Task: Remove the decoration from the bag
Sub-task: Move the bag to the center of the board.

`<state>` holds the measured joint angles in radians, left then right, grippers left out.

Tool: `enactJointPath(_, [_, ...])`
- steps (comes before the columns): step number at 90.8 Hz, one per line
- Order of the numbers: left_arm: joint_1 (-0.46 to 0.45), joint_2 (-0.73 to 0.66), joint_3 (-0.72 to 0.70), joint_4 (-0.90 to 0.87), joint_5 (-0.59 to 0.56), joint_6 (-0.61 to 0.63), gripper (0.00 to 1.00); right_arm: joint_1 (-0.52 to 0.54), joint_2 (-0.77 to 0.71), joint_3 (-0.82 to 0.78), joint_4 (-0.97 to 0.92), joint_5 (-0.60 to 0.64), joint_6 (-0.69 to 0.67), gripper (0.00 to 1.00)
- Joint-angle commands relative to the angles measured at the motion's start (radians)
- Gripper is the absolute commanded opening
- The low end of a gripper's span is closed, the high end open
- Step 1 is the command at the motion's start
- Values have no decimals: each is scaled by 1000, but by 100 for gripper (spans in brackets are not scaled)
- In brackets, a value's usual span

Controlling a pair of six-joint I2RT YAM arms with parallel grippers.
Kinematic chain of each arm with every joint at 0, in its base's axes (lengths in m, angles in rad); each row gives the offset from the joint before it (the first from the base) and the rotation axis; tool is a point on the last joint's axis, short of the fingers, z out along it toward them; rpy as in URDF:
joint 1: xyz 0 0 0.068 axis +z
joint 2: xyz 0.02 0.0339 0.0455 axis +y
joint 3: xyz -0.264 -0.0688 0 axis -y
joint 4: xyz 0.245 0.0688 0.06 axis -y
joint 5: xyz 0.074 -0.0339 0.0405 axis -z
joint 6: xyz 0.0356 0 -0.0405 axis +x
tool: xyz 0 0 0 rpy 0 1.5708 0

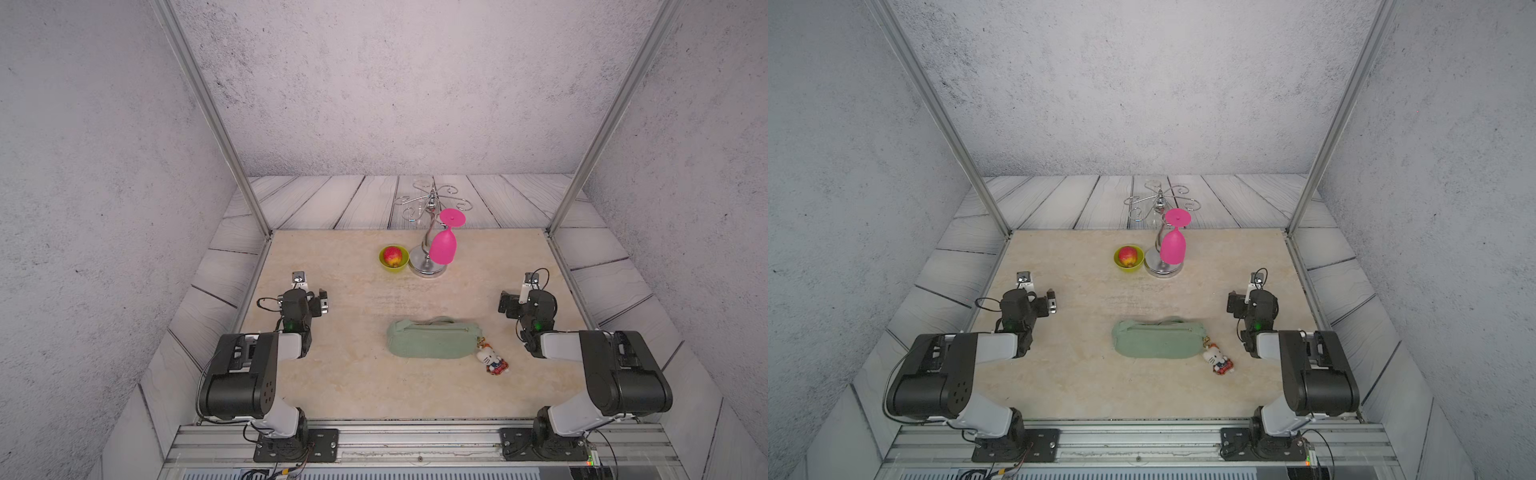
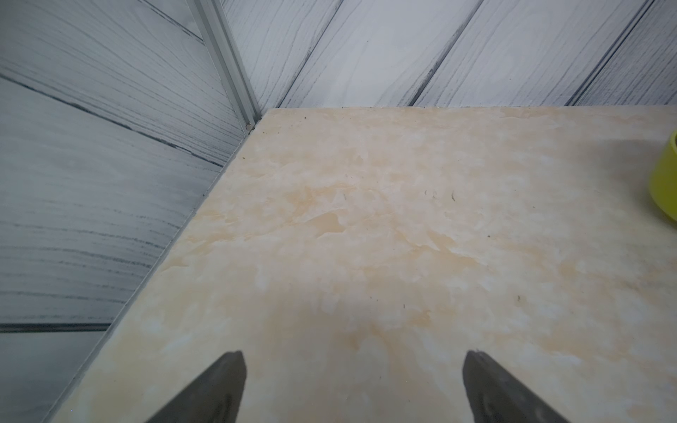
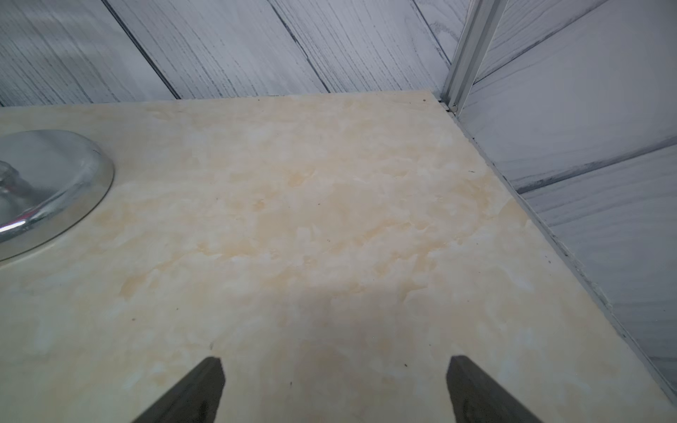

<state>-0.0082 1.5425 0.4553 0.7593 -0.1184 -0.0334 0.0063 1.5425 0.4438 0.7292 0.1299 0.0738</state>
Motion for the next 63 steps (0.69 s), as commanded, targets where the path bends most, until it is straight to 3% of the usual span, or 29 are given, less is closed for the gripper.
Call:
enactJointPath(1, [4, -10, 8, 1, 7, -5, 98, 4, -16, 7, -1, -4, -6, 99])
enactJointPath(57, [4, -15, 14, -7, 15, -2, 98, 3, -20, 6, 8, -6, -5, 99])
enactJointPath(63, [0, -49, 53, -74, 13, 12, 98, 3, -53, 13, 17, 3, -11, 99])
